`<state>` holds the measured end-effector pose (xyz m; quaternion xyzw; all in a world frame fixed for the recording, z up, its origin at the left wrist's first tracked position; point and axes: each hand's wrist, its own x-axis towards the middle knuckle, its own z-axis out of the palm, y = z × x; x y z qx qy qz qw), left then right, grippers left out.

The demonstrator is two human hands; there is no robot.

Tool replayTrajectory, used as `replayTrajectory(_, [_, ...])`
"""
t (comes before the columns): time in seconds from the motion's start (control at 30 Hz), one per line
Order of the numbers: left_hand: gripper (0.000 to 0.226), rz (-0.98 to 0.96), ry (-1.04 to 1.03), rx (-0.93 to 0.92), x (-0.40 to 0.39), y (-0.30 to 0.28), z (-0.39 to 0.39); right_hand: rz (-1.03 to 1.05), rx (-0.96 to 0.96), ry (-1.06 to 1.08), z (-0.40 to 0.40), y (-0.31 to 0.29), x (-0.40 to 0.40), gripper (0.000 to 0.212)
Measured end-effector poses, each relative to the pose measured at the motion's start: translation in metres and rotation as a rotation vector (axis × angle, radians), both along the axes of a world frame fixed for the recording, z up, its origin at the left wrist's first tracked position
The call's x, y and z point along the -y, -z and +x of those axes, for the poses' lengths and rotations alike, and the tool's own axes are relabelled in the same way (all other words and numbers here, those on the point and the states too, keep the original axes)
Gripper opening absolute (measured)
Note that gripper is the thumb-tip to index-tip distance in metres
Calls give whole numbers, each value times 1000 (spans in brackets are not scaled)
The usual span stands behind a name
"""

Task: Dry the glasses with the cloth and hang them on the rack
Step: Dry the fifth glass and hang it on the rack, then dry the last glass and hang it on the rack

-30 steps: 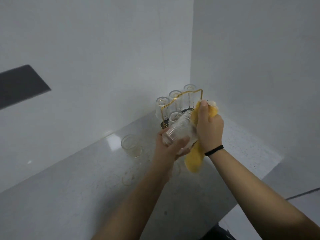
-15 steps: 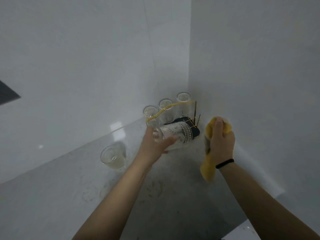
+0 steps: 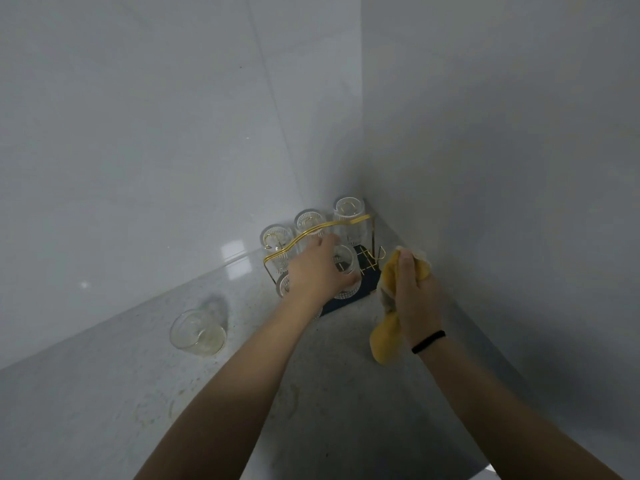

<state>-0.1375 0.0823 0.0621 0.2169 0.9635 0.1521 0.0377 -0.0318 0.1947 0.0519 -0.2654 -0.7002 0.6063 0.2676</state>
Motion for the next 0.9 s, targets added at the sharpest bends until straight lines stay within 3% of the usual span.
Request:
replayTrajectory(0.23, [79, -204, 51, 44, -10, 23, -7, -39, 30, -21, -10, 5, -8, 47])
replayTrajectory(0.57, [79, -236, 101, 82, -12, 31, -13, -17, 42, -14, -19, 6, -11, 47])
replayTrajectory(0.77, [82, -196, 96, 146, -5, 28, -12, 6, 38, 10, -17, 2, -8, 47])
replayTrajectory(0.9, [77, -25, 58, 199, 7, 19, -8, -13, 27, 49, -10, -3, -1, 46])
